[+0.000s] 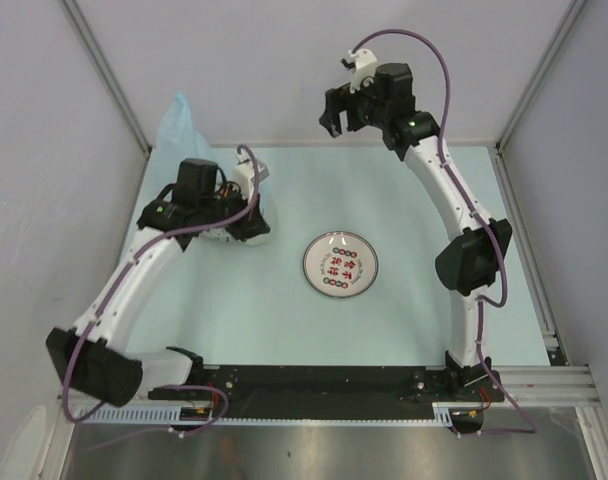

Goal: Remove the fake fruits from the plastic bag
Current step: Adjust the plastic bag at the center of the board, then pick up the plastic bag at the center of the board.

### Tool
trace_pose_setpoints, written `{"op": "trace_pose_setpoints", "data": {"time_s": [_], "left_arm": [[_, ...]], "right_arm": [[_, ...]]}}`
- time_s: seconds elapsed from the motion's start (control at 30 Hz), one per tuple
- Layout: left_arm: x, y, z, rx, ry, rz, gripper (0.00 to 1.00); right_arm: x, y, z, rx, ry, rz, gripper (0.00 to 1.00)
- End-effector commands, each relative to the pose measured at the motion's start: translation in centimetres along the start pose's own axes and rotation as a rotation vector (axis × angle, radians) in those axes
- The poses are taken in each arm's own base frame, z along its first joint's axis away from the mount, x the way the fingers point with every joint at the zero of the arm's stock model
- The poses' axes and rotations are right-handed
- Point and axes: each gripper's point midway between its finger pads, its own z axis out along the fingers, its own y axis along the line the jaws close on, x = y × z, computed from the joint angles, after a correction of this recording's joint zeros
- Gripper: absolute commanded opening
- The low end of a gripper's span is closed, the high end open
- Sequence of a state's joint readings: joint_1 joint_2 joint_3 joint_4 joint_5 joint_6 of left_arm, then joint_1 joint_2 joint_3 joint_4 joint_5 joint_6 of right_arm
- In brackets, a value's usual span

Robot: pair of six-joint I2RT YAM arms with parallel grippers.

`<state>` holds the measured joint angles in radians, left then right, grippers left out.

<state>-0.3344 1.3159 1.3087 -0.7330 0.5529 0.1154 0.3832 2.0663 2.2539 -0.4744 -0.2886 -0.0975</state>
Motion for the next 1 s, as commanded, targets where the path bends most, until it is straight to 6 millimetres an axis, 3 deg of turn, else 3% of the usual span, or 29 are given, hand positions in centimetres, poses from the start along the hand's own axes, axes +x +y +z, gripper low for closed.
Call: {"op": "trace_pose_setpoints", "data": {"time_s": [0.0, 0.03, 0.1, 0.13, 0.2, 0.23, 0.33, 0.37, 0.43, 0.47, 0.5, 0.53, 0.57, 0.67, 0.8, 0.97], "left_arm": [[3.1, -2.8, -1.1, 0.086, 0.036, 0.217, 0.0], [2.8, -2.9, -0.6, 0.09, 0.023, 0.216, 0.1], [0.5, -2.5, 0.4, 0.079, -0.021, 0.204, 0.52], [-3.4, -2.2, -0.7, 0.028, -0.092, 0.237, 0.78], [-8.4, -1.3, -2.8, -0.06, -0.185, 0.255, 0.91], [-13.4, -1.2, -5.6, -0.112, -0.3, 0.289, 0.99], [-20.1, 3.8, -12.3, -0.35, -0.487, 0.177, 1.0], [-20.0, 8.2, -15.0, -0.515, -0.507, 0.038, 1.0], [-20.0, 11.1, -18.6, -0.645, -0.542, -0.082, 1.0], [-18.5, 13.4, -20.9, -0.729, -0.553, -0.172, 1.0], [-17.6, 14.4, -22.0, -0.791, -0.555, -0.199, 1.0], [-15.5, 15.8, -21.8, -0.836, -0.515, -0.237, 1.0], [-14.4, 16.4, -23.2, -0.893, -0.51, -0.25, 1.0], [-11.3, 17.7, -24.5, -0.96, -0.447, -0.3, 1.0], [-8.3, 17.8, -26.2, -1.008, -0.368, -0.314, 1.0], [-8.0, 17.9, -23.8, -0.864, -0.325, -0.257, 1.0]], "right_arm": [[-2.4, 5.0, 1.9, -0.06, -0.072, -0.01, 0.91], [-2.1, 5.1, 2.1, -0.046, -0.064, 0.0, 0.93], [-0.9, 5.6, 2.2, -0.028, -0.029, 0.013, 0.94], [-0.6, 5.6, 2.0, -0.025, -0.018, 0.032, 0.95], [-0.9, 6.2, 0.4, -0.057, -0.004, 0.06, 0.98], [-0.4, 5.9, -0.2, -0.07, 0.014, 0.106, 0.98], [-0.6, 8.0, -3.0, -0.233, 0.063, 0.178, 0.98], [-0.5, 9.0, -3.7, -0.288, 0.084, 0.196, 0.98], [0.0, 11.5, -5.7, -0.407, 0.136, 0.205, 1.0], [0.3, 12.8, -6.2, -0.438, 0.152, 0.186, 1.0], [0.0, 13.5, -7.0, -0.452, 0.15, 0.18, 1.0], [0.0, 14.1, -7.2, -0.462, 0.151, 0.181, 1.0], [0.4, 15.3, -7.3, -0.484, 0.161, 0.185, 1.0], [-0.1, 18.4, -8.1, -0.549, 0.156, 0.127, 1.0], [-0.3, 20.8, -10.1, -0.617, 0.183, 0.037, 1.0], [-0.5, 22.2, -11.0, -0.639, 0.198, 0.056, 1.0]]}}
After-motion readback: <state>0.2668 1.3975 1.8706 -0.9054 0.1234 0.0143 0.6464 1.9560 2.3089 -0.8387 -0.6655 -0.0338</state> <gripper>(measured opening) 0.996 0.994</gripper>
